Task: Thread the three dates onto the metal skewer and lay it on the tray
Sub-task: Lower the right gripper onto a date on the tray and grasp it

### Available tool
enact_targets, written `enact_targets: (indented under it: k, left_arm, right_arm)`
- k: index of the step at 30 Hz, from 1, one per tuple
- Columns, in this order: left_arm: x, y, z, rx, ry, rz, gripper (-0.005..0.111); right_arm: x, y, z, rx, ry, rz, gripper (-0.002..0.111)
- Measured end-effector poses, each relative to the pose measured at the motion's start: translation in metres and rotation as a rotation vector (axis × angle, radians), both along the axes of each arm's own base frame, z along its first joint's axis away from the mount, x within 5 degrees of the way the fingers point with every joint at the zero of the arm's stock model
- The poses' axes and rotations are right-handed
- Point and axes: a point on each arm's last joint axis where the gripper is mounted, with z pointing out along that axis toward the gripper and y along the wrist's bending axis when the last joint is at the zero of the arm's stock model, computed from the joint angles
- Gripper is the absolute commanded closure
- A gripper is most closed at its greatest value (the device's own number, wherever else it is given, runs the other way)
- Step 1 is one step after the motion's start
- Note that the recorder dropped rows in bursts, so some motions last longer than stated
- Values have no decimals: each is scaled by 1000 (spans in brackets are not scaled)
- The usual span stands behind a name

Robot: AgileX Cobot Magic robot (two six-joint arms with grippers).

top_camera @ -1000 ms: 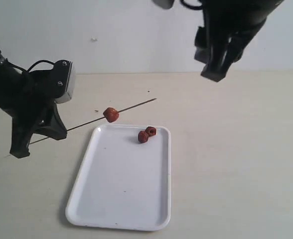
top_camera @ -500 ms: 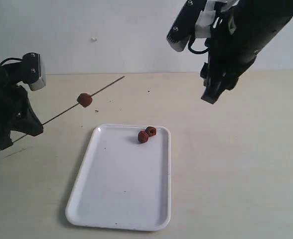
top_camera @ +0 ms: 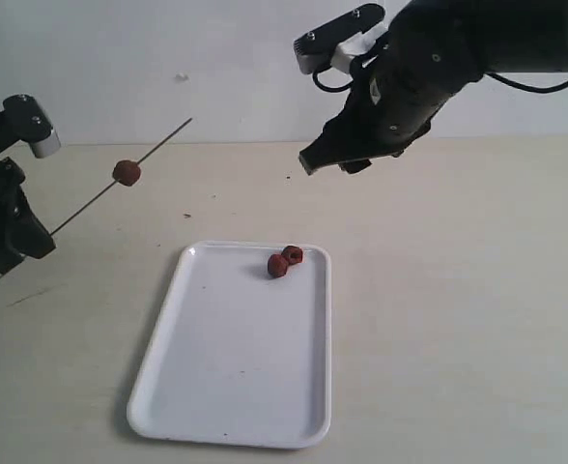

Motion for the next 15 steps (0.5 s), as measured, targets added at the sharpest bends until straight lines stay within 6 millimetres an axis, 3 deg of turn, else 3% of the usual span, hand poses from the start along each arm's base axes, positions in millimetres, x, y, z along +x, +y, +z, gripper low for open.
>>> enact_targets:
  k: [3,8,15]
  left_arm:
    - [0,0,0,5,-2,-5,107]
    - [0,0,0,6,-4,-9,107]
    - [0,0,0,6,-4,-9,107]
  right_arm:
    - [15,14,-11,22,128,29,58]
    - [24,50,-42,114,269,456,58]
    - [27,52,-81,-11,334,681,61]
